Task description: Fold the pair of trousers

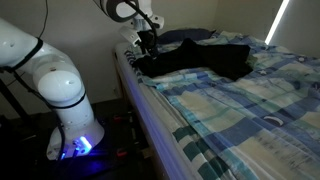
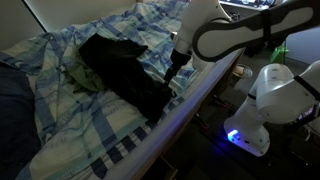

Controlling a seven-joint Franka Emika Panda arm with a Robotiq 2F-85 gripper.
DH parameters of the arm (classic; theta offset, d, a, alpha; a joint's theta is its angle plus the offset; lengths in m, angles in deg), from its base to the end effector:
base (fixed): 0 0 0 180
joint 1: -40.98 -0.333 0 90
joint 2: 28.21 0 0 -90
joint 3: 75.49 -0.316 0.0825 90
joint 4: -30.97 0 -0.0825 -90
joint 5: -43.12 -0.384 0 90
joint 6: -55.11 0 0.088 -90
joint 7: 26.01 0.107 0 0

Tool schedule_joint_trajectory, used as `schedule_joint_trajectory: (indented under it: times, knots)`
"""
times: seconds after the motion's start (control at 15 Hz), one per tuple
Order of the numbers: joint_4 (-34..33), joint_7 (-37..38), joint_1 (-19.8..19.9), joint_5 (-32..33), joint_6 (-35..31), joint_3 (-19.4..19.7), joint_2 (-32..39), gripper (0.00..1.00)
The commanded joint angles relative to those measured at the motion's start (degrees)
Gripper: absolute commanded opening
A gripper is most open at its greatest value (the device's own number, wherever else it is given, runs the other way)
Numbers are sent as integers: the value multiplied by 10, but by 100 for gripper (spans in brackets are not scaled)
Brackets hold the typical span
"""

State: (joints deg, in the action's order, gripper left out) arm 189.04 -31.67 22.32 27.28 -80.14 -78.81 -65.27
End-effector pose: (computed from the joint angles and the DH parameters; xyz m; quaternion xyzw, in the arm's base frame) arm 0.3320 0.1367 0.4256 -0.9768 -0.1489 -0.1103 0.1072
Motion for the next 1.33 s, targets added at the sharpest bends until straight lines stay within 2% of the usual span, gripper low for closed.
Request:
schedule_joint_trajectory:
  times: [0.0, 0.27, 0.87, 1.27]
  knots:
    - [-3, -10, -18, -50, -46, 6, 41, 100]
    - [4, -16, -25, -86, -83, 7, 74, 100]
    - [11, -25, -18, -105, -115, 21, 123, 100]
    - [10, -102, -32, -165, -130, 47, 149, 100]
